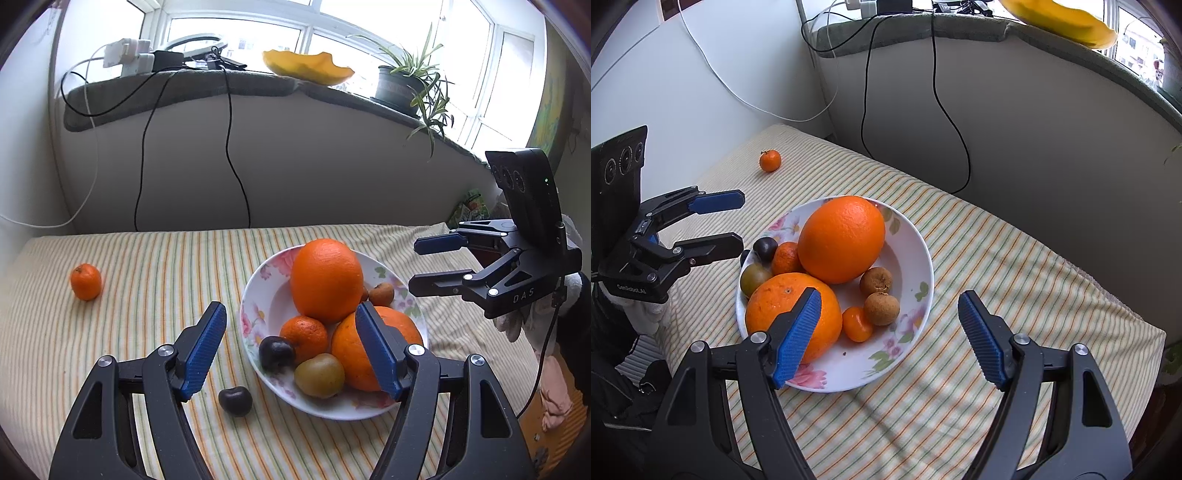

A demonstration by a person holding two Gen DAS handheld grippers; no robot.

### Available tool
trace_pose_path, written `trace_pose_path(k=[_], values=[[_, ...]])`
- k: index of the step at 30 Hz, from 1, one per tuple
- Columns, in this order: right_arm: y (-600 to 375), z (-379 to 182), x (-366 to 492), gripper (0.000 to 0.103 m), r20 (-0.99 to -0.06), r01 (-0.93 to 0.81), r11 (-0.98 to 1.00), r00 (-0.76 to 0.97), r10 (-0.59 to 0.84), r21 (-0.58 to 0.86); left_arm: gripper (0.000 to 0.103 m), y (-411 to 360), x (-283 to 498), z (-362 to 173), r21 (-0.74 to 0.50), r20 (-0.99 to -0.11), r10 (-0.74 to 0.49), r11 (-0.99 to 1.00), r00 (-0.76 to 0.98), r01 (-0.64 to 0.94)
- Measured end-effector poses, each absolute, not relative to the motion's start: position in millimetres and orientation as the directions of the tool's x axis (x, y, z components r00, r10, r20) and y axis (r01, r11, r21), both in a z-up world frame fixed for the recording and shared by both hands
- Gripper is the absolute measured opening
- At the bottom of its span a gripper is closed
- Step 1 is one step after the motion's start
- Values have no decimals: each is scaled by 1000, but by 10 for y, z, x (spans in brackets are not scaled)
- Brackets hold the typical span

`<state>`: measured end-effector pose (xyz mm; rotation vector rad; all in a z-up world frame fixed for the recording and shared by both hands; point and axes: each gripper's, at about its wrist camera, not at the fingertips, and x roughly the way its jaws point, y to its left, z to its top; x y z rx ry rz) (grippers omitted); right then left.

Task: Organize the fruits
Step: 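Withdraw both open grippers from the bowl toward the loose plum and tangerine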

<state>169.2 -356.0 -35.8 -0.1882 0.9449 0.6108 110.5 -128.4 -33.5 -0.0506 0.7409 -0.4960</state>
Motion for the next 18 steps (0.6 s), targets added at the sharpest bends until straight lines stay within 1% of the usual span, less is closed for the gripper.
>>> trace_pose_path(k=[8,18], values=[[-3636,-292,1659,79,-786,-538,829,443,432,153,72,-1255,1024,-278,-208,-619,-448,886,645,415],[-3651,-194,1560,79,-767,-524,841,483,423,133,72,-1210,930,-221,-196,-606,-442,889,662,414]])
